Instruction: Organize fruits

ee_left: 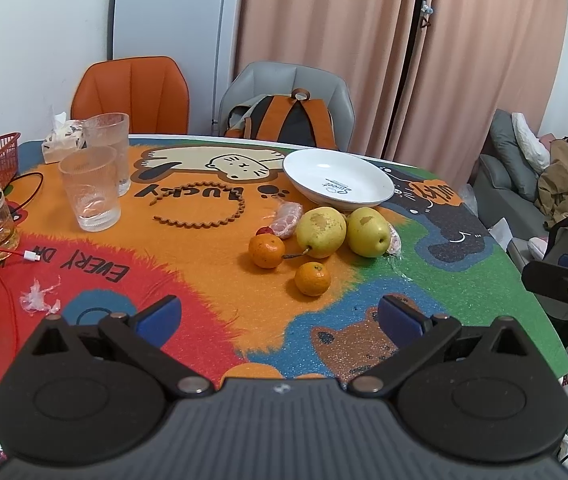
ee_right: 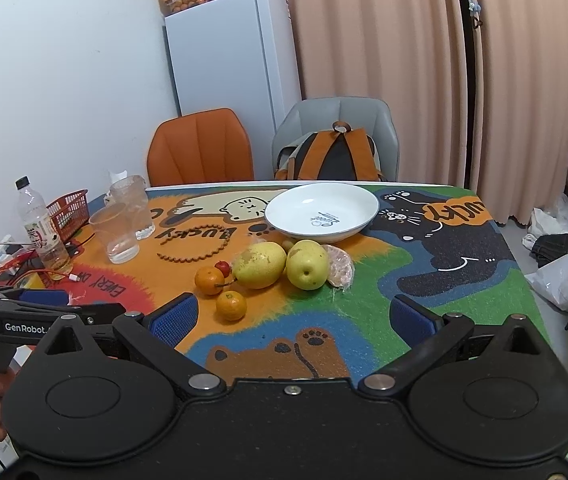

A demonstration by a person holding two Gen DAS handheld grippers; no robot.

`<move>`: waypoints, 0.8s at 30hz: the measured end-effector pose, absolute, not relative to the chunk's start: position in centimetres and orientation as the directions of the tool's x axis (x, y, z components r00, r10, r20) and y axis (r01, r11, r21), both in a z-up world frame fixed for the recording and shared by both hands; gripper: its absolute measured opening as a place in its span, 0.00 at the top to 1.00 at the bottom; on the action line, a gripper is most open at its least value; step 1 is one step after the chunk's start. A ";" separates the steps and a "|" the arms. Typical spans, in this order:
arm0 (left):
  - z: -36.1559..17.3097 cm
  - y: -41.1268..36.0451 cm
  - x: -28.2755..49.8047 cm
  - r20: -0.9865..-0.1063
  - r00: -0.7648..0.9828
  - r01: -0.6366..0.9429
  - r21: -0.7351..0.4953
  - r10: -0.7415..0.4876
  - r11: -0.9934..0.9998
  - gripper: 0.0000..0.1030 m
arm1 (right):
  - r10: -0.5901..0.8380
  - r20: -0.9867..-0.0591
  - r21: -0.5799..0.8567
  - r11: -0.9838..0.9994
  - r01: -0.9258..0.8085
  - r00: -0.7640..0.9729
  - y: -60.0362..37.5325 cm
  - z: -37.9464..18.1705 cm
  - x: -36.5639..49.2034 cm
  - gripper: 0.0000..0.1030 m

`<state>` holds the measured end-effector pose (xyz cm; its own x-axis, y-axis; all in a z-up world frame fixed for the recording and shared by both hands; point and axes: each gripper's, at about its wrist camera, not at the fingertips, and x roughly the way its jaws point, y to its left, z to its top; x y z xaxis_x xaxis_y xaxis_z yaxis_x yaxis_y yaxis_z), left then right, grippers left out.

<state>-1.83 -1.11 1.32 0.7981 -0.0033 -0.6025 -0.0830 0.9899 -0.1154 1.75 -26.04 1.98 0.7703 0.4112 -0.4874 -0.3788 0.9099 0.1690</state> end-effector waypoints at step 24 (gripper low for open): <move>1.3 -1.4 0.9 -0.617 0.787 -0.073 -0.095 -0.001 0.993 0.00 | 0.432 -0.509 0.207 0.901 -0.381 0.745 -26.4 0.2 4.1 0.00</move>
